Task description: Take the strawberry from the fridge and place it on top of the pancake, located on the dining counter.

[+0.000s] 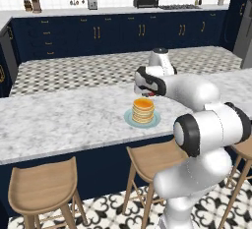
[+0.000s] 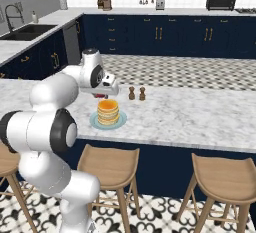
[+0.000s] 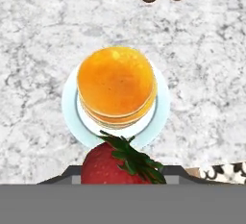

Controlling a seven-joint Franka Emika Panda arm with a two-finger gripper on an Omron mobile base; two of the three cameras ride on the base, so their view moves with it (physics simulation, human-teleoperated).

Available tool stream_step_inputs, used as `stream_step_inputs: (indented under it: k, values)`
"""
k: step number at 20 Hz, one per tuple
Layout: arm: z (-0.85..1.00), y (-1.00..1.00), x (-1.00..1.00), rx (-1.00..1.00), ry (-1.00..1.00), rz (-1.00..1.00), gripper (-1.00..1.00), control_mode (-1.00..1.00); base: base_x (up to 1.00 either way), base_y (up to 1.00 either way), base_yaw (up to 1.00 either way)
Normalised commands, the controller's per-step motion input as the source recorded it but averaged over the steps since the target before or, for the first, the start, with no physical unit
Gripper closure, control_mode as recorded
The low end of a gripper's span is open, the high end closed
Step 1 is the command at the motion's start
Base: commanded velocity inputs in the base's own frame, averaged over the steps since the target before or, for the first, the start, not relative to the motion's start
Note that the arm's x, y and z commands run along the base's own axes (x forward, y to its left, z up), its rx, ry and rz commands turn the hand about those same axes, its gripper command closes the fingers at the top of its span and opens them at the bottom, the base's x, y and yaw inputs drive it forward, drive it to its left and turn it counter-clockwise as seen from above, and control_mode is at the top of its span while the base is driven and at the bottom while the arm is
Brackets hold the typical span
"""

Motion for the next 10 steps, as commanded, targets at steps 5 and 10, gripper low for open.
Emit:
stream_step_inputs:
  k: [5,10]
  values:
    - [-0.3,-0.02,0.94,0.0,0.0,0.0,1.0,-1.0,0.0,0.0,0.0]
    - [-0.32,0.01,0.24,0.0,0.0,0.01,1.0,-1.0,0.0,0.0,0.0]
